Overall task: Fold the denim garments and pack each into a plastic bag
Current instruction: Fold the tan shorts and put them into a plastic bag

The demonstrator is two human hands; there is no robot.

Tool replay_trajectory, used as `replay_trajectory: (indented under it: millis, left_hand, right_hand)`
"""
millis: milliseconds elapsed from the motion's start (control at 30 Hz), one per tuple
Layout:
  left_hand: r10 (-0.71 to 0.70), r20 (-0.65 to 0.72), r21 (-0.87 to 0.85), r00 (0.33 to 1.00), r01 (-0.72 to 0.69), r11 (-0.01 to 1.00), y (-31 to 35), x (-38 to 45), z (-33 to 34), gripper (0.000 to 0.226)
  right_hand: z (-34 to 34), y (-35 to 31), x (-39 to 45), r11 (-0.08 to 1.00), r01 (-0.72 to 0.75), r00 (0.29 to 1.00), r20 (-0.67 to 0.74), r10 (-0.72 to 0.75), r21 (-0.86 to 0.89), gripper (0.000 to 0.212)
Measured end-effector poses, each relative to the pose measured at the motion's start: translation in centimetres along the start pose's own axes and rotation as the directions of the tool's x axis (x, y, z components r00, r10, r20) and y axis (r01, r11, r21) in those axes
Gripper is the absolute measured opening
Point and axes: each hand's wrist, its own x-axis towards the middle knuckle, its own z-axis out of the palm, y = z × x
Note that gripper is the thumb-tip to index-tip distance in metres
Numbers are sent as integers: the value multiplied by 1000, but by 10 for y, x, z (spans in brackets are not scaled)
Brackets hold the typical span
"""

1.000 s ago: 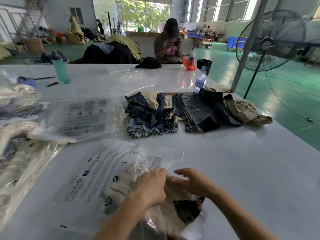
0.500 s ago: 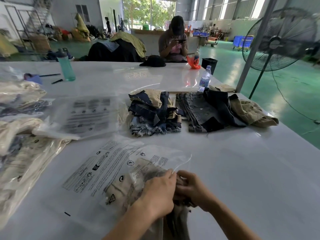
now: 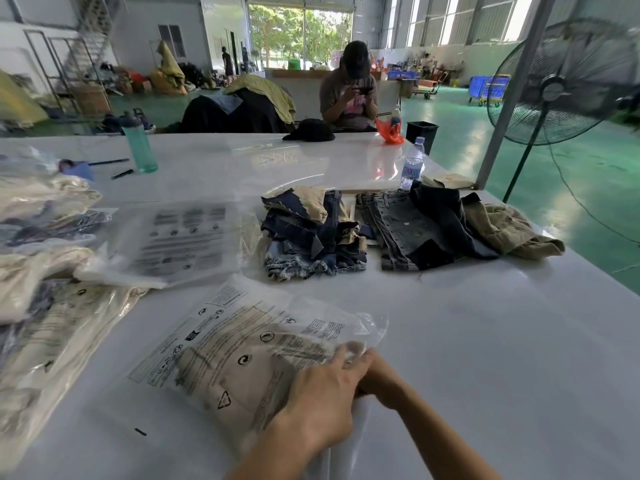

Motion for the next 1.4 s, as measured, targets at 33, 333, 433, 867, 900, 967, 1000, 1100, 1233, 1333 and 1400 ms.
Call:
replay_trajectory:
  millis: [33,333,433,867,900,967,1000,1100,1233,1333,1400]
  left_hand:
    - [-3,3,16,1000,3,1000,-1,1,1,86]
    - [124,-107,-438,986,-159,885,-21,11,37,50]
    - [-14,-253,-23,967,9,1000,-56,11,56,56]
    - [132,-173,-53,976,-143,988,-47,41,82,53]
    - [79,-256,-161,963,-124,979,-46,55,70,52]
    - [-22,-444,-273,896,-111,956,-43,88,41,44]
    - [-61,-473,-304,879,-98,948,-41,103,26,41]
    - [-106,-409,-415,907,-81,906,-39,142,-11,32]
    - [-130,-326,-562,936,-81,823,-40,154,-31,19]
    - [-213,-415,-597,884,-88,797,-38,154,-39,16]
    - [-300,-482,-641,823,-98,762,-42,155,-50,15]
  right_hand:
    - [-10,5,-3,999,-46,999,19,45,29,7]
    - [-56,45,-5,980,-93,768,-613,183,175,24]
    - [-57,40,5,980,-80,771,-612,178,183,41]
    - [-52,17,44,963,35,715,-680,164,268,3]
    - [-51,12,45,965,52,724,-675,141,257,9]
    - [-48,-2,46,968,88,756,-649,88,233,19]
    - [-47,-8,46,975,108,764,-643,44,195,22]
    - [-50,-24,44,991,126,769,-635,-75,36,20]
    - [-59,-36,39,992,104,783,-608,-127,-73,10]
    - [-61,-44,33,984,43,791,-596,-138,-171,20]
    - [-55,-48,27,980,30,816,-561,-138,-198,20]
